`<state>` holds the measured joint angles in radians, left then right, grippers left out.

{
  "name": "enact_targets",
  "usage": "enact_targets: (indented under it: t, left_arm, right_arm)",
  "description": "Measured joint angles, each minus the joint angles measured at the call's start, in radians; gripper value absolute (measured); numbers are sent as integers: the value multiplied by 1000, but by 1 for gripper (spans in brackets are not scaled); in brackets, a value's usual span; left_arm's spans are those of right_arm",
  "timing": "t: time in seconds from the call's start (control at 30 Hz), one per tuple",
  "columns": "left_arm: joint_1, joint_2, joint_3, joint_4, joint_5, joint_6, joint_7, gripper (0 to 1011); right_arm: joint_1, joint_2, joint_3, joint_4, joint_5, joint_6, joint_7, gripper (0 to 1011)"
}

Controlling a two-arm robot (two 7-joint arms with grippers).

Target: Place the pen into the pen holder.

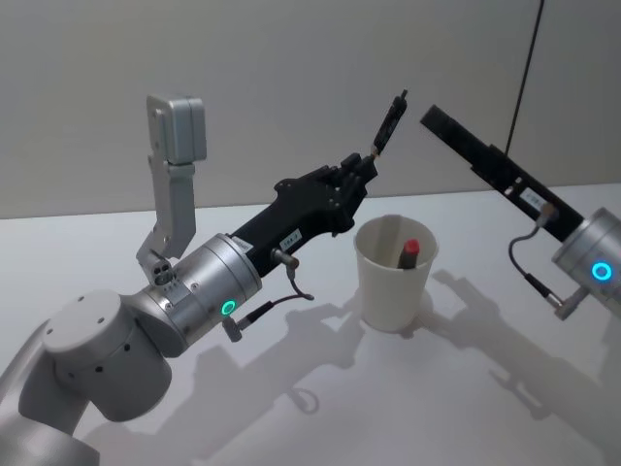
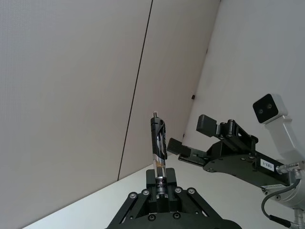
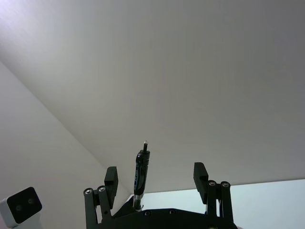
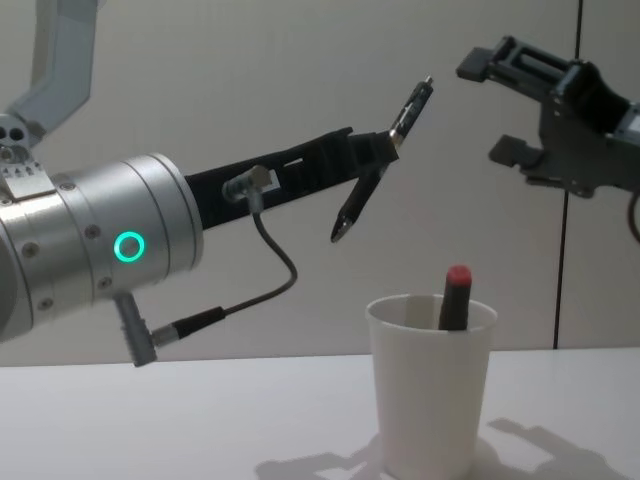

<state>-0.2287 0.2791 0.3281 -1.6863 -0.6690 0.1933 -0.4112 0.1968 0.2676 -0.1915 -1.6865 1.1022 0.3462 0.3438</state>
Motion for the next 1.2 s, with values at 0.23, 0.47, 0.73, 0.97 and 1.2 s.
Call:
enact_targets:
  t: [0.23, 0.47, 0.73, 0.97, 1.2]
  left_arm:
    - [0, 0, 0, 0, 0, 0, 0, 119]
    - [0, 0, 0, 0, 0, 0, 0, 119]
    - [0, 0, 0, 0, 0, 0, 0, 119]
    - [0, 0, 0, 0, 0, 0, 0, 119]
    - [0, 0, 0, 0, 0, 0, 0, 119]
  right_arm:
    - [21, -8, -13, 20, 9, 31, 9, 1001]
    - [38, -17, -29, 41, 4, 45, 11, 1002]
    - [60, -33, -50, 71, -13, 45, 21, 1001]
    - [77, -45, -63, 94, -26, 41, 36, 1001]
    - [98, -59, -79, 122, -38, 34, 55, 1001]
